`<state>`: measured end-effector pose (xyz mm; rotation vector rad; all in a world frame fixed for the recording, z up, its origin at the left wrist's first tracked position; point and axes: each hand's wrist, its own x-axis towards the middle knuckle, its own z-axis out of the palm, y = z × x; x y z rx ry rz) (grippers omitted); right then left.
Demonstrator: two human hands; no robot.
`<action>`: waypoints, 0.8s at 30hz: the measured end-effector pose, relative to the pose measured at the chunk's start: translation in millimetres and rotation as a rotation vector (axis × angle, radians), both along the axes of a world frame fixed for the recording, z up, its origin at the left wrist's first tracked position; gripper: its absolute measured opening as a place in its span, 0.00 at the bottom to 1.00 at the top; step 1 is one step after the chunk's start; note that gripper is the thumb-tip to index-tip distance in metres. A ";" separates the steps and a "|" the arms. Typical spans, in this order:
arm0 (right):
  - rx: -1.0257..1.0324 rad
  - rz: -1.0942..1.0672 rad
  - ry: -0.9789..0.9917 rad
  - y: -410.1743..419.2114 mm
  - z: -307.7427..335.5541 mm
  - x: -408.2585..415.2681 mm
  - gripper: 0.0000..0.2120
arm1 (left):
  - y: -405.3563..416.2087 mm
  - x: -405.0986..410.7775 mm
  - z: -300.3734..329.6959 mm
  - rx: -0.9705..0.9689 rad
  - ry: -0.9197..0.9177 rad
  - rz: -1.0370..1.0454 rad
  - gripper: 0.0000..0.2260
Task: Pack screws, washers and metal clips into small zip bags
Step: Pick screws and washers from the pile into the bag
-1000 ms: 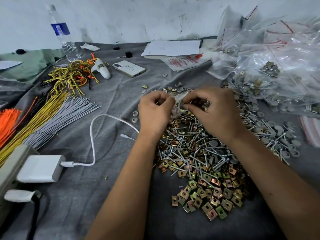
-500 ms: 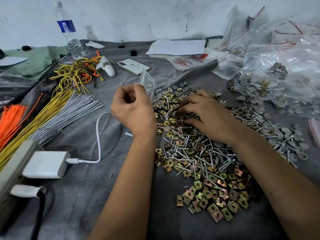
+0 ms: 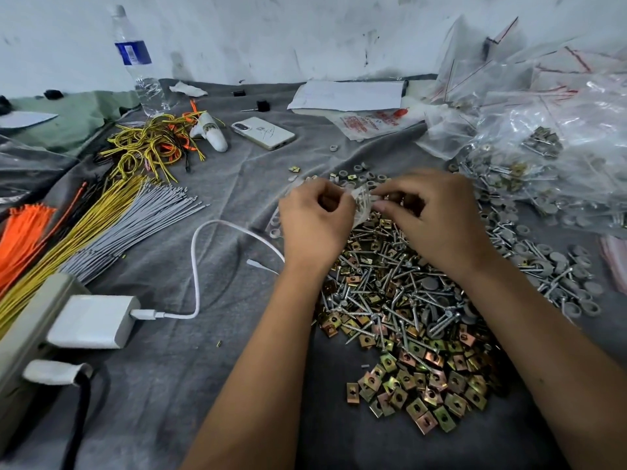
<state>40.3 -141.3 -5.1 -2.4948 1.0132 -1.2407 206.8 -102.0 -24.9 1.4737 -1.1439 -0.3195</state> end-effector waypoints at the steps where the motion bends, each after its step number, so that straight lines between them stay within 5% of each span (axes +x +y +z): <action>1: -0.014 0.001 -0.034 1.3 0.8 0.2 0.09 | 0.6 -1.0 0.0 -0.005 -0.004 -0.021 0.09; 8: 0.008 0.043 -0.001 5.3 0.5 4.1 0.14 | 1.4 -2.7 3.0 -0.023 0.039 -0.046 0.08; 15: 0.016 0.025 -0.064 5.4 0.5 4.4 0.10 | 0.7 5.4 5.3 -0.069 0.329 0.079 0.12; 19: 0.029 0.169 0.278 2.5 -4.8 10.1 0.11 | -0.7 13.8 6.9 -0.172 0.550 0.249 0.08; 24: 0.021 0.318 0.568 7.0 -10.9 30.2 0.17 | -3.4 19.6 6.1 -0.207 0.604 0.324 0.14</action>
